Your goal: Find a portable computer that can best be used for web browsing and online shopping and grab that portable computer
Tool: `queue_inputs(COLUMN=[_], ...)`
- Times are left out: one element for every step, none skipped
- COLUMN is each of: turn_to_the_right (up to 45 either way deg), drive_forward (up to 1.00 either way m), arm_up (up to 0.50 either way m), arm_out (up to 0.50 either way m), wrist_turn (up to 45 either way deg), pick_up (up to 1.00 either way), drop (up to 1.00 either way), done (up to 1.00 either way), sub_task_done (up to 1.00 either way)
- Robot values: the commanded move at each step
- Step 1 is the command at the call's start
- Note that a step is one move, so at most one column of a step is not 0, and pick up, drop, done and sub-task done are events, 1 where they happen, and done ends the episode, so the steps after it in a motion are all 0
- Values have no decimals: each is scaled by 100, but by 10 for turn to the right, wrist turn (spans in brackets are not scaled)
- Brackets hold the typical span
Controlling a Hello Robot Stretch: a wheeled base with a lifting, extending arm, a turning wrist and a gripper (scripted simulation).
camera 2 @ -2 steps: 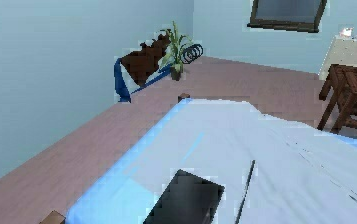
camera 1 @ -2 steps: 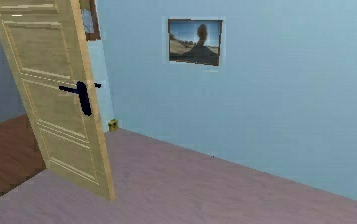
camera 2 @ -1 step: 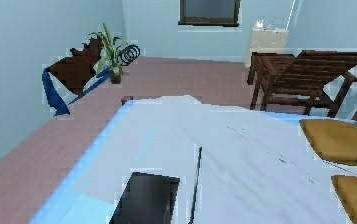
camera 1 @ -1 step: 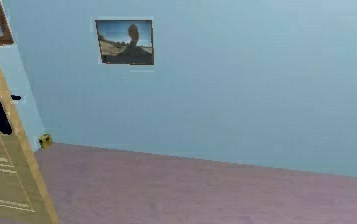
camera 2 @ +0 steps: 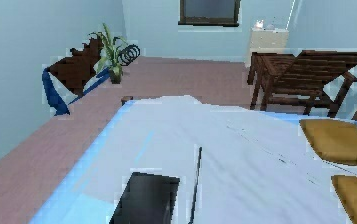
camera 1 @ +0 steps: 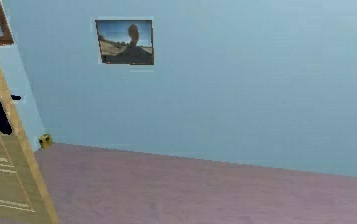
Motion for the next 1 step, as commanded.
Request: queue_inputs(turn_to_the_right=[0], drive_forward=[0], arm_up=[24], arm_out=[0], wrist_turn=[0], pick_up=[0], drop=[0], done=[0], sub_task_done=[0])
